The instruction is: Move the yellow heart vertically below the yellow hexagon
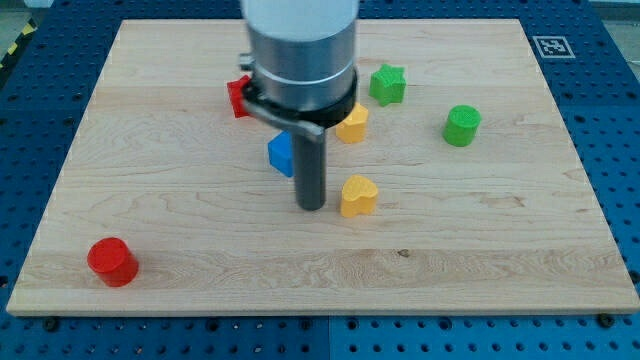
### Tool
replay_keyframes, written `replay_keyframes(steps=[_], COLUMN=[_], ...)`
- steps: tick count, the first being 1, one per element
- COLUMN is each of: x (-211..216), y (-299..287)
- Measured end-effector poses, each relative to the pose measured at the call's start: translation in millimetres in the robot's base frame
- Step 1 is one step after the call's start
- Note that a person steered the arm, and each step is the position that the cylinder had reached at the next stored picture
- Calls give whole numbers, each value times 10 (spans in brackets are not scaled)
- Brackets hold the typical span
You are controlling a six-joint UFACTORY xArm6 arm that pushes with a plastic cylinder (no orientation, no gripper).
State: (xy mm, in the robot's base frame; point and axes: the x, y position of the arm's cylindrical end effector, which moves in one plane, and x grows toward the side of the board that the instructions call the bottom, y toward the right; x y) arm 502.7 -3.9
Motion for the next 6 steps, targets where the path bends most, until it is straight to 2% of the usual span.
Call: replay_keyframes(steps=[1,2,6], x=[-210,-230,207], y=[417,933,572])
